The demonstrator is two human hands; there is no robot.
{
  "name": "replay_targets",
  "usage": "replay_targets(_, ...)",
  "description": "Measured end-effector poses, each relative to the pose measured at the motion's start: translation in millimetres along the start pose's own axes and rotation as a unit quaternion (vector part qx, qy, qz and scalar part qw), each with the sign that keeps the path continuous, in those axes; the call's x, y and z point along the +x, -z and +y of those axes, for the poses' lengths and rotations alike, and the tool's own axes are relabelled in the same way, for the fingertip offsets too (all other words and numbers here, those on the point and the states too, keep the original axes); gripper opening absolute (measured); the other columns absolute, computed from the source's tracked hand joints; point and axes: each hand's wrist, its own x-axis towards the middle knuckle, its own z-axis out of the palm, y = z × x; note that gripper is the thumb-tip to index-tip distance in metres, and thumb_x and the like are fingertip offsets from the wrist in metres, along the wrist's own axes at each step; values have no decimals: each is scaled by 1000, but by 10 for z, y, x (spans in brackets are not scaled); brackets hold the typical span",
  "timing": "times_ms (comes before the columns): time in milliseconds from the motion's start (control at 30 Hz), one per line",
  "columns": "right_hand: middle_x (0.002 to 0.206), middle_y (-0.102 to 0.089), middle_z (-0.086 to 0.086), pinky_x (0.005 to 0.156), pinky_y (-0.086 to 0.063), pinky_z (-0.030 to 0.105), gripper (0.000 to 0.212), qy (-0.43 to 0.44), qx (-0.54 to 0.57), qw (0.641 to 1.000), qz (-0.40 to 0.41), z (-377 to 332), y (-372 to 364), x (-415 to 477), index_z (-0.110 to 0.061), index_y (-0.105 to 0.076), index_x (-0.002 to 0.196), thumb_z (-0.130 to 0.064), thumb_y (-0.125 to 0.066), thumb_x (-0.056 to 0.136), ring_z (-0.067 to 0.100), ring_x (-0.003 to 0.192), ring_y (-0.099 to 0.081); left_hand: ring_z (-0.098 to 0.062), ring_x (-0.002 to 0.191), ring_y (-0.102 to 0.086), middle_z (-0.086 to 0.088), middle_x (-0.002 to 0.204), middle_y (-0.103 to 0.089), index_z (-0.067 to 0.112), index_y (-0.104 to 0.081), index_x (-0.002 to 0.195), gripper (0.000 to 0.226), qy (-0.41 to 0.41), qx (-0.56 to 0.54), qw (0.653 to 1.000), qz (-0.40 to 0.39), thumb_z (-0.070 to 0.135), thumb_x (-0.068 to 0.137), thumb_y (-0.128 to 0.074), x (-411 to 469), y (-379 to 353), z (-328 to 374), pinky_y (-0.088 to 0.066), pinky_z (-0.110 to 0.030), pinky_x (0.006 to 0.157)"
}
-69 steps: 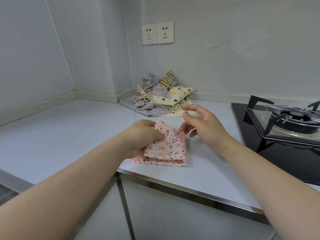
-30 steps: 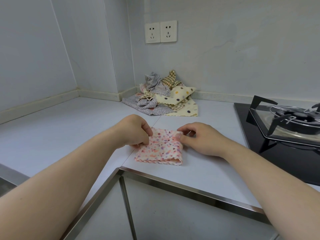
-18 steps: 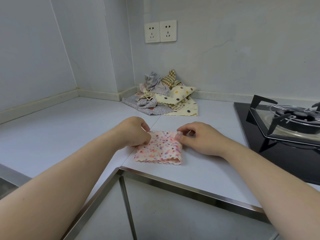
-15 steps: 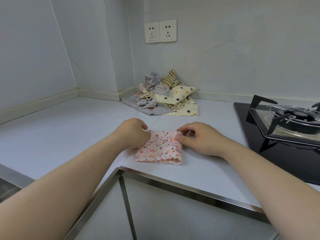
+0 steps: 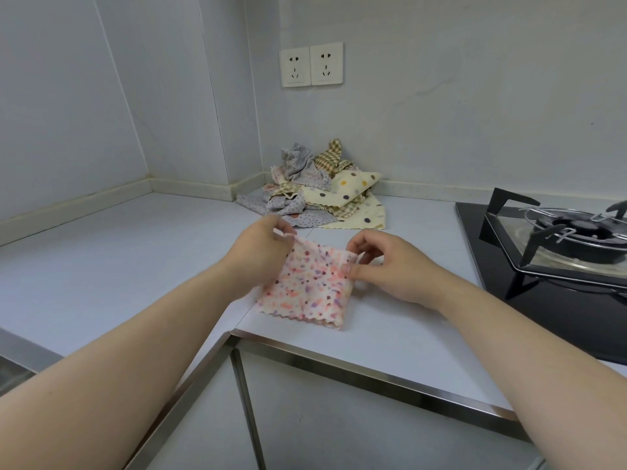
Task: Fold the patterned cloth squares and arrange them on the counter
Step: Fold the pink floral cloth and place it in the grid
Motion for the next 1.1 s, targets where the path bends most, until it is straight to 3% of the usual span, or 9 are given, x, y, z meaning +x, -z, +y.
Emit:
replay_targets(67, 100, -68, -5, 73, -48, 21, 18, 24, 44, 999, -12, -58, 4, -23, -23, -66, 99, -20, -79, 87, 22, 96, -61, -17, 58, -48, 3, 76, -55, 25, -59, 107, 12, -40, -13, 999, 27, 21, 106, -47, -18, 25, 103, -44, -29, 51)
replay_targets(133, 102, -71, -3, 78, -49, 25, 16, 45, 70, 996, -21, -109, 4, -45, -21, -69, 101, -21, -79, 88, 23, 97, -62, -11, 61, -49, 7, 82, -53, 29, -57, 108, 14, -103, -3, 992, 68, 20, 106, -46, -35, 58, 191, -44, -23, 54)
replay_targets(233, 96, -74, -3, 83, -49, 37, 11, 59, 99, 993, -13, -171, 14, -66, -18, -76, 95, -27, -77, 89, 21, 89, -63, -6, 62, -48, 12, 87, -54, 29, -54, 112, 15, -189, 25, 975, 109, 18, 106, -45, -79, 133, 284, -38, -16, 55)
replay_targets(300, 94, -74, 3, 75, -44, 32, 16, 62, 136, 988, -29, -214, 25, -85, -18, -78, 91, -34, -78, 87, 15, 82, -58, -6, 73, -50, 10, 92, -56, 27, -53, 115, 15, -228, 41, 964, 128, 17, 106, -46, -100, 178, 298, -38, -14, 62)
replay_targets(367, 99, -72, 16, 73, -42, 34, 28, 65, 164, 983, -55, -243, 37, -98, -19, -80, 90, -45, -76, 81, 19, 86, -54, -4, 77, -51, 9, 95, -56, 26, -52, 118, 15, -247, 58, 958, 132, 17, 106, -47, -107, 199, 293, -37, -10, 65)
replay_targets(633, 85, -67, 11, 70, -43, 31, 28, 26, 233, 969, -83, -245, 45, -107, -6, -76, 87, -33, -78, 80, 19, 80, -60, -4, 71, -53, 15, 92, -59, 32, -48, 117, 17, -235, 89, 963, 93, 20, 105, -49, -96, 190, 222, -43, -24, 71)
replay_targets(800, 78, -69, 1, 64, -45, 26, 23, -4, 237, 969, -76, -284, 26, -107, -11, -66, 73, -30, -76, 83, 19, 74, -61, -6, 73, -54, 11, 91, -59, 29, -48, 117, 15, -229, 80, 966, 85, 20, 106, -50, -119, 157, 239, -42, -21, 70)
replay_targets(967, 83, -72, 6, 67, -49, 31, 23, -45, 248, 967, -33, -270, -9, -93, -10, -63, 77, -24, -68, 94, 23, 75, -67, -8, 62, -46, 10, 86, -55, 20, -44, 104, 7, -215, 42, 971, 100, 17, 105, -50, -122, 103, 269, -40, -25, 61)
replay_targets(1100, 89, -74, 13, 71, -54, 38, 14, -107, 301, 947, 12, -231, -34, -54, -11, -60, 92, -22, -63, 100, 27, 75, -70, -5, 45, -36, 11, 66, -47, 20, -45, 95, 19, -164, 14, 982, 90, 3, 101, -41, -120, 54, 278, -29, -18, 45)
